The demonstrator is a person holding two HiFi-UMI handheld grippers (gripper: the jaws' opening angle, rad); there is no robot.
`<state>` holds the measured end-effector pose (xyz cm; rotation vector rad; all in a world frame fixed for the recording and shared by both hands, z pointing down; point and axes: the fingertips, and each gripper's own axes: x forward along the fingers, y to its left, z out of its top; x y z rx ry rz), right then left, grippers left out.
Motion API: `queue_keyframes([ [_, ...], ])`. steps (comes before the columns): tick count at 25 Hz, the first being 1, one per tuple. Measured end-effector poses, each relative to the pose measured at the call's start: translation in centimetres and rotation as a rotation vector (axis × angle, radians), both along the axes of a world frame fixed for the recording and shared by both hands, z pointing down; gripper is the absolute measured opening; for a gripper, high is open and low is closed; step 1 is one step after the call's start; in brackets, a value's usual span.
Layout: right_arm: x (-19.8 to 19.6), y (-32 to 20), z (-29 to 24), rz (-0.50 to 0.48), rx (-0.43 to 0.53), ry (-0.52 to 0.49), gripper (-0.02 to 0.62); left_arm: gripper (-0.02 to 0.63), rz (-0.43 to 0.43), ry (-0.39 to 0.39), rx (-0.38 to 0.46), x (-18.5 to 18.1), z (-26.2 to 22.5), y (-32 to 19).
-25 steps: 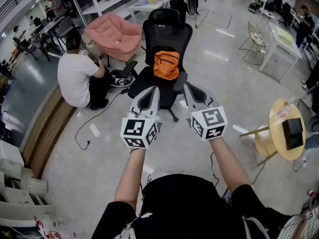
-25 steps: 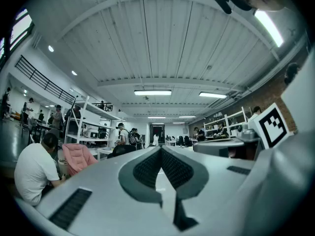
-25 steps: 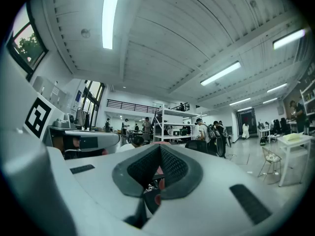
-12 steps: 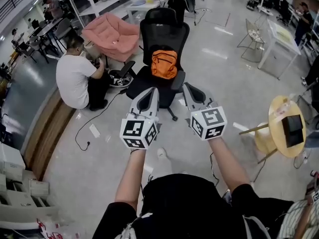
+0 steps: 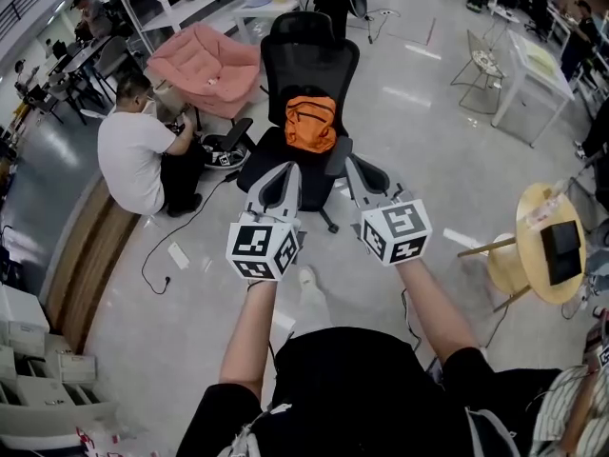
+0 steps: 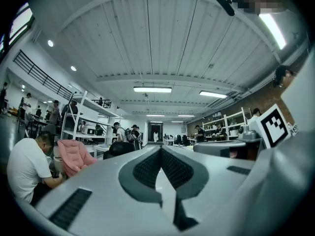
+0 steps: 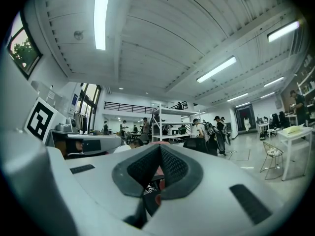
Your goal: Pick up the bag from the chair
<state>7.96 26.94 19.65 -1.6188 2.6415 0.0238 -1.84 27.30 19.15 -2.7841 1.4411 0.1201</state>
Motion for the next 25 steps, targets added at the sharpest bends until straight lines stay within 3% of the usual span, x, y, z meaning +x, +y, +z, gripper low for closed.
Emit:
queue_keyframes([
  [12, -1.4, -12.2, 2.0, 0.015, -0.047, -0.001, -0.002, 0.006, 0.013, 0.01, -0.042, -1.7, 2.1, -12.3],
  [25, -6.7, -28.1, 3.0, 0.047, -0.103, 0.048, -0.002, 0.006, 0.055, 0.031, -0.105, -6.9, 3.3, -27.7],
])
